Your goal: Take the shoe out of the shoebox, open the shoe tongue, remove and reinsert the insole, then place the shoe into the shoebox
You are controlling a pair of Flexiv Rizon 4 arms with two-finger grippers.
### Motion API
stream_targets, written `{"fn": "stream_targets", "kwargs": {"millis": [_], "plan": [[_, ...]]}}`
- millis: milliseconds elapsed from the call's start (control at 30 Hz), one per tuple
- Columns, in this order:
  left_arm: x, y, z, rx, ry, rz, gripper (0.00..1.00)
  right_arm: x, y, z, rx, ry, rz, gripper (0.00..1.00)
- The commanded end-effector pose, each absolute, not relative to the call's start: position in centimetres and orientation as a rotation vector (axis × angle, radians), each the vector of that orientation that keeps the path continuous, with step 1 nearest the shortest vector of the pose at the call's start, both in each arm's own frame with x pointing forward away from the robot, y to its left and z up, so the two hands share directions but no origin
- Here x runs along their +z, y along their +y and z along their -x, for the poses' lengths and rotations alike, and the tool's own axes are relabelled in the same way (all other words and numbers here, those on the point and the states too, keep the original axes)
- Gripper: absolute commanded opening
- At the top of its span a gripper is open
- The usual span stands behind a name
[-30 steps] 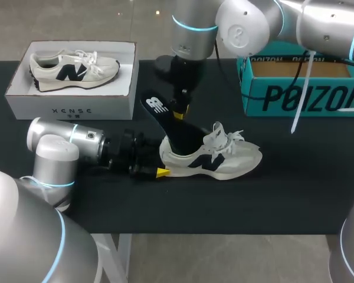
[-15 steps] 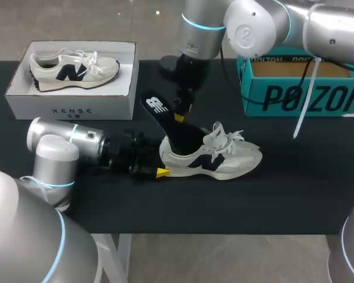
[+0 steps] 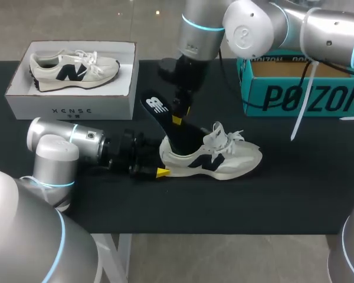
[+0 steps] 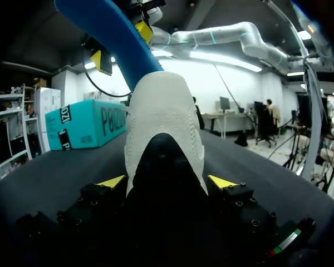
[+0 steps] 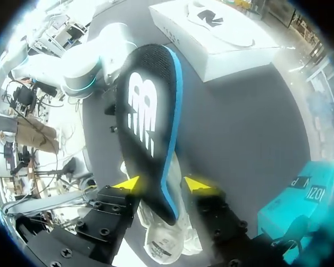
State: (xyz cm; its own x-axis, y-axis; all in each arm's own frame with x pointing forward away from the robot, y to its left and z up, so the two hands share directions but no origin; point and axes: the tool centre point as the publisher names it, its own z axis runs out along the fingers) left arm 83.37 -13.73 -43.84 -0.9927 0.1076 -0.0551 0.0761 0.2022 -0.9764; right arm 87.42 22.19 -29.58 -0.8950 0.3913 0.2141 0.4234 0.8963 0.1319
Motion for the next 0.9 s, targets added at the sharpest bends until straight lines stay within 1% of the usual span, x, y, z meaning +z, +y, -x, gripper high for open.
{"fn": "stream_targets", "kwargs": {"millis": [33,633,900], "plan": [[-44.2,-13.8,-83.3,1.959,-2.419,0.183,0.00,-29.9,22.4,-87.5,-0.275,-2.873,0.619,0.00],[-44.2,-13.8,-83.3,1.959,-2.419,0.183,0.00,-28.4,22.3,-87.7,-0.349,-2.851,0.634,0.00],[-44.2,-13.8,-83.3,1.959,-2.419,0.183,0.00,-24.0,22.1,-89.0,-0.433,-2.890,0.678,0.00]]}}
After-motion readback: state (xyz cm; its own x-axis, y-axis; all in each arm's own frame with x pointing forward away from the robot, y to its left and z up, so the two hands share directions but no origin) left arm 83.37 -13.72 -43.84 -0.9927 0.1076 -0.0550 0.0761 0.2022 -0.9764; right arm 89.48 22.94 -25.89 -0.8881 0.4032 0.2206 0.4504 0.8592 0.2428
